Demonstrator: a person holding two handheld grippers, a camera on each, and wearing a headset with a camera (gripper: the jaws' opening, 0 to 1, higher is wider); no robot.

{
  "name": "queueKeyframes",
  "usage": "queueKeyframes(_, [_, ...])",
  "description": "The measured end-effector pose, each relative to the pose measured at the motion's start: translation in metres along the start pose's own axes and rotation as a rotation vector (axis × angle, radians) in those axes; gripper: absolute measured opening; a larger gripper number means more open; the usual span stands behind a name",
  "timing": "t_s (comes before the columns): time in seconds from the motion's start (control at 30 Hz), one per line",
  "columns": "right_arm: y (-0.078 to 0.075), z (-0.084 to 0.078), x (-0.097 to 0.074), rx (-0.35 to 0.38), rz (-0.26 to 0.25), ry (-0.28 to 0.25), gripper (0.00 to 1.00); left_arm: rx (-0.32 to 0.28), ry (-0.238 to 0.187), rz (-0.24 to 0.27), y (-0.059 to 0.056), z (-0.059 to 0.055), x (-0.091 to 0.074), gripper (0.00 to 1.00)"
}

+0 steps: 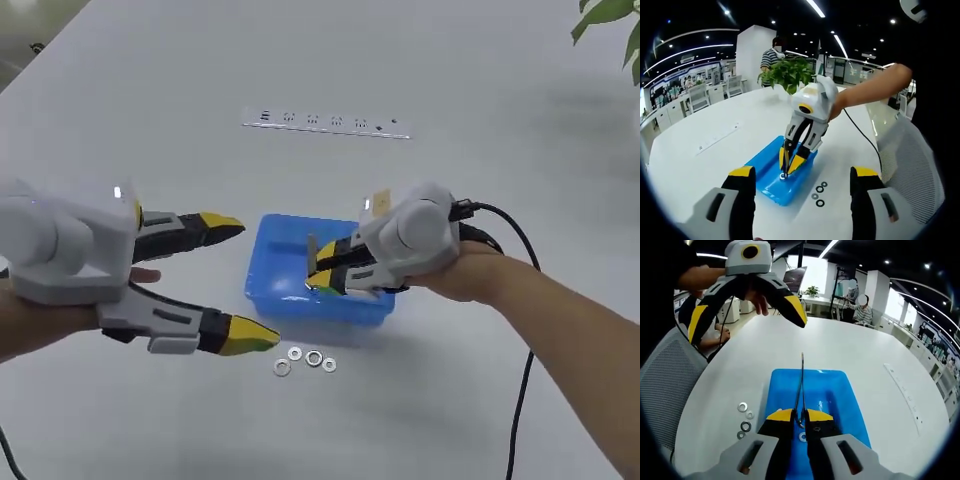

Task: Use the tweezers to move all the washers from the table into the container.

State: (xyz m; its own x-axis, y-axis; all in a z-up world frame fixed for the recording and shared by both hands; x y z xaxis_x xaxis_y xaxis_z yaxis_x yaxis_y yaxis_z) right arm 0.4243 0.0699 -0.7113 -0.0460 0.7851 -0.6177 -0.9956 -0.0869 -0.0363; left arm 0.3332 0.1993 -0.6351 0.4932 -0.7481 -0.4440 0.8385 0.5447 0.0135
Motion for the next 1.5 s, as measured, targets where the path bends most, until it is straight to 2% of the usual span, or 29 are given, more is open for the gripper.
queueKeyframes(0.23, [-0.002, -0.001, 0.001, 0.006, 0.001, 0.0, 0.1, 0.016, -0.009, -0.02, 0.01, 0.009, 0.01, 0.7])
queueKeyframes(0.47, [-0.002, -0.002, 0.002, 0.008, 0.005, 0.005, 0.1, 0.038, -0.001, -0.037, 0.02, 0.015, 0.019, 0.58])
queueKeyframes(0.83, [-0.004, -0.003, 0.004, 0.016, 0.008, 0.001, 0.1, 0.093, 0.054, -0.062, 0.033, 0.014, 0.033, 0.39])
queueKeyframes(0.97, [-0.004, -0.003, 0.004, 0.014, 0.008, 0.0, 0.1, 0.116, 0.072, -0.074, 0.036, 0.013, 0.039, 0.3])
queueKeyframes(1.27, [-0.003, -0.003, 0.004, -0.003, 0.012, 0.005, 0.1, 0.163, 0.104, -0.098, 0.038, 0.011, 0.052, 0.18])
queueKeyframes(1.5, [-0.003, -0.003, 0.004, -0.008, 0.015, 0.006, 0.1, 0.181, 0.1, -0.119, 0.037, 0.013, 0.057, 0.12])
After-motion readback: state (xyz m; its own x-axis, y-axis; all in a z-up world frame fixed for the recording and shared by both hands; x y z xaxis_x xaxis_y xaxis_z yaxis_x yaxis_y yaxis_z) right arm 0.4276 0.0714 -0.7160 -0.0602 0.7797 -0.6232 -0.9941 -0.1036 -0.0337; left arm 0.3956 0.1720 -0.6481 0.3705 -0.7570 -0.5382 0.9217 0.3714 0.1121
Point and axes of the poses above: the centre of the closed fingertips' face, and the gripper's own axes: x roughly forward along the fingers, y roughly to its left, z roughly out of its top, the point moved 8 cm from there along -x, roughly backward along the fingers, and after that the axes turned 4 degrees about x, right-handed, at the moved point
